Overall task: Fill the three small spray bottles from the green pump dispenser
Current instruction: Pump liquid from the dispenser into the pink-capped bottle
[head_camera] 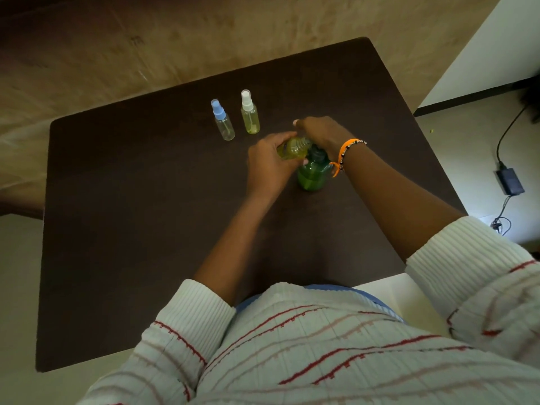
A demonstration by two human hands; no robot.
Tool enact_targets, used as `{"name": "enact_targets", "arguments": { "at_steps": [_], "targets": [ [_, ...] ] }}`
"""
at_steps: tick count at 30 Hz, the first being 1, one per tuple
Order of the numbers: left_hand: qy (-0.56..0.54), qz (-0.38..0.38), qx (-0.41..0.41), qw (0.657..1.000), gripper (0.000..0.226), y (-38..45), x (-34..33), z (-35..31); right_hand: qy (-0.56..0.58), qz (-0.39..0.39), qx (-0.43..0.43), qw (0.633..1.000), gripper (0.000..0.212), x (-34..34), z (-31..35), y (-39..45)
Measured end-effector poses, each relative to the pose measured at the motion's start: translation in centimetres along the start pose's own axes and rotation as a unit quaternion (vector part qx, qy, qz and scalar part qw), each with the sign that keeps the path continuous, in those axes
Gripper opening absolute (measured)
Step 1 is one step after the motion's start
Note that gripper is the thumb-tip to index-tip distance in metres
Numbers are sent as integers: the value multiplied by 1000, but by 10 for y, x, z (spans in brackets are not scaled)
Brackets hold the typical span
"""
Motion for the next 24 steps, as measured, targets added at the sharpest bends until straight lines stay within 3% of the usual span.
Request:
{"name": "enact_targets", "arguments": {
  "at_steps": [5,9,14,19,24],
  "targets": [
    [0,0,6,1000,52,1,-2,1,-8,-107,10,994,46,14,-4,5],
    [0,1,4,1000,53,3,-1,2,9,-93,5,996,49,11,-4,3],
    [-15,-3,-1,1000,53,3,1,-1,63,-14,-5,998,70,2,-4,7],
    [-36,3,11,999,48,-1,-5,2,35,-61,5,998,49,10,-3,6],
    [-81,0,31,996,44,-1,-7,6,12,-75,14,997,45,11,-5,15]
  ]
}}
Point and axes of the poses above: each hand's wrist, its own y-axis towards the middle knuckle, its own x-axis out of the back of the hand, z = x × y, the point moved 8 cm from there along y, towards the middle knuckle
